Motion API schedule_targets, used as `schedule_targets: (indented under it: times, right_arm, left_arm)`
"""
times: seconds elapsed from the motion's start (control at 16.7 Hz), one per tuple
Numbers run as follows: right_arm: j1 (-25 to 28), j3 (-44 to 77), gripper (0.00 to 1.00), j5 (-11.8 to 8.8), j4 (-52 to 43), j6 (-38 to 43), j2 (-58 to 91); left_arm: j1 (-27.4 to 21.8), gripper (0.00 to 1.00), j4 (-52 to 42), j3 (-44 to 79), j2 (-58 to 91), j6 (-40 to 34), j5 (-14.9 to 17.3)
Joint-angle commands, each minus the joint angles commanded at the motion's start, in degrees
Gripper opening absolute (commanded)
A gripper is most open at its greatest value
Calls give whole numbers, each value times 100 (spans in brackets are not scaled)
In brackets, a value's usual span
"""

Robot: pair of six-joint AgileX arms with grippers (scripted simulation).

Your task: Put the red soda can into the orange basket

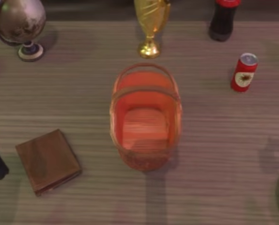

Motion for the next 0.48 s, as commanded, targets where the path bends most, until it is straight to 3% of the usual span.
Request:
schedule_targets:
  times: [0.48]
  right_arm:
    - [118, 3872, 100, 34, -2791, -876, 4361]
  left_arm:
    - [0, 100, 0, 0, 0, 0, 0]
